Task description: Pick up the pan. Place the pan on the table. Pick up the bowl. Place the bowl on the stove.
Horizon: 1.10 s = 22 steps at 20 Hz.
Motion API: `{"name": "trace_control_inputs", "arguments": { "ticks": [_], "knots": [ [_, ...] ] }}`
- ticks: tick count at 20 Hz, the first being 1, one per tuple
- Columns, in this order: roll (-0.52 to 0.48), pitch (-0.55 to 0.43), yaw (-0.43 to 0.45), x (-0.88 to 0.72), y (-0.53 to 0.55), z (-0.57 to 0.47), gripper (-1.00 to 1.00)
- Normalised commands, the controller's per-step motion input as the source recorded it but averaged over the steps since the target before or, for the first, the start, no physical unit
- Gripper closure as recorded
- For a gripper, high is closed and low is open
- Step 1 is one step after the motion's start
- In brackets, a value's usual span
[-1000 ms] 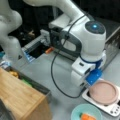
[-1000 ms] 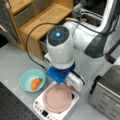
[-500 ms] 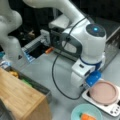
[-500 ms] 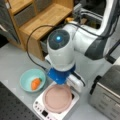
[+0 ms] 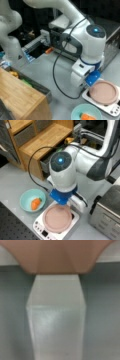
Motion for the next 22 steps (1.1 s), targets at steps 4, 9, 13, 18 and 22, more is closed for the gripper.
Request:
{"name": "trace_control_inputs", "arguments": {
  "ticks": [4, 9, 13, 18, 22],
  "knots": [
    [-0.168, 0.005, 0.097, -0.10, 0.03, -0.02, -1.00],
    [-0.168, 0.002, 0.094, -0.09, 0.02, -0.01, -1.00],
    [-0.168, 0.001, 0.094, -0.08, 0.02, -0.01, -1.00],
    [-0.168, 0.001, 0.094, -0.08, 0.02, -0.01, -1.00],
    [-0.166, 0.000, 0.094, -0.09, 0.02, -0.01, -1.00]
  ]
}}
